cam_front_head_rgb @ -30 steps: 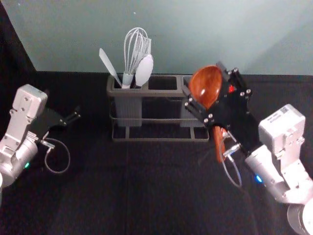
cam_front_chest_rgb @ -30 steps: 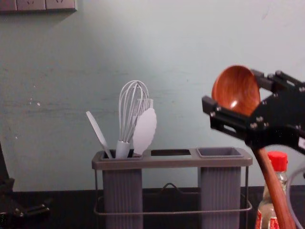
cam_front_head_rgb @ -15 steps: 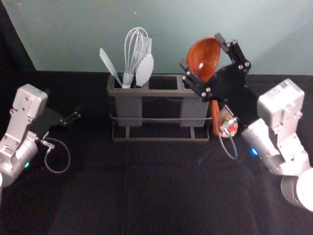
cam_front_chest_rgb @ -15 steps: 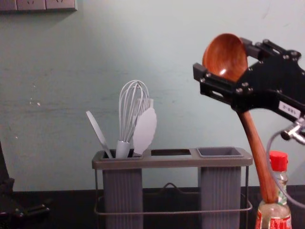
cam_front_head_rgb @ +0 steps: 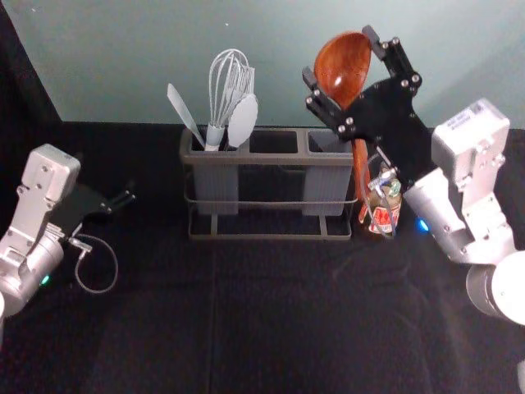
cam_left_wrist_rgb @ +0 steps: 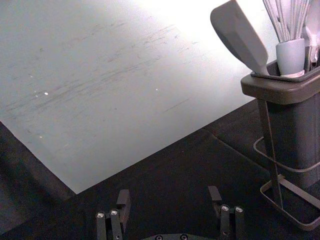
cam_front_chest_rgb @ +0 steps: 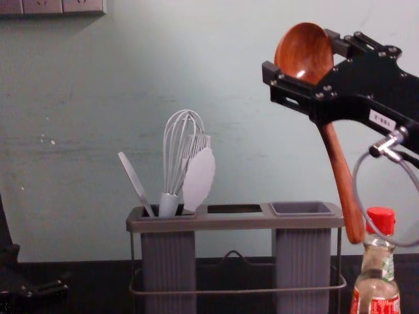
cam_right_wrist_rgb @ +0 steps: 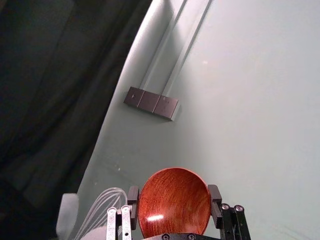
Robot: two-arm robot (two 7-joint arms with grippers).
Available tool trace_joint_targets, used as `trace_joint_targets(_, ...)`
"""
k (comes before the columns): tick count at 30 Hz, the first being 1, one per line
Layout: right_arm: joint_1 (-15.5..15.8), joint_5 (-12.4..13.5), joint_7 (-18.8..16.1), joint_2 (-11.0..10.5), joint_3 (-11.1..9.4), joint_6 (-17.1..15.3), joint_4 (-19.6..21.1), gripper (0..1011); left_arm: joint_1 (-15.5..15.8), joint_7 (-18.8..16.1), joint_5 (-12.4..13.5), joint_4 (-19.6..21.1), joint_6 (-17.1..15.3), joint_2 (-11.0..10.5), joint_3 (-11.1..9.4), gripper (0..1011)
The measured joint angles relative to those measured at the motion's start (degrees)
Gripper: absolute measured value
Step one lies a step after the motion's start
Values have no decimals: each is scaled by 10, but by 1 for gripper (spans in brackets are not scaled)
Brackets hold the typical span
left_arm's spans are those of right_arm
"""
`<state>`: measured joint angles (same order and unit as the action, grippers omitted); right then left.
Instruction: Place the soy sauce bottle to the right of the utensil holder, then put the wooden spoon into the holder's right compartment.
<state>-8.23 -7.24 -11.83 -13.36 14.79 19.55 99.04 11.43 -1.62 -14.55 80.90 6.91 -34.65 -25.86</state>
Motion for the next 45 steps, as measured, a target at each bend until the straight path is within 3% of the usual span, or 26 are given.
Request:
trace_joint_targets(14, -86, 18, -9, 28, 10, 25, -86, 838, 0, 0, 0, 0, 0, 0, 0, 1011)
trace_joint_targets(25, -151, 20, 2, 61, 15, 51, -185, 838, 0, 0, 0, 0, 0, 0, 0, 1011)
trace_joint_targets(35, -174, 24, 6, 79, 15, 84, -239, 838, 0, 0, 0, 0, 0, 0, 0, 1011)
trace_joint_targets(45, -176, 28, 7, 90, 11, 115, -277, 838, 0, 0, 0, 0, 0, 0, 0, 1011)
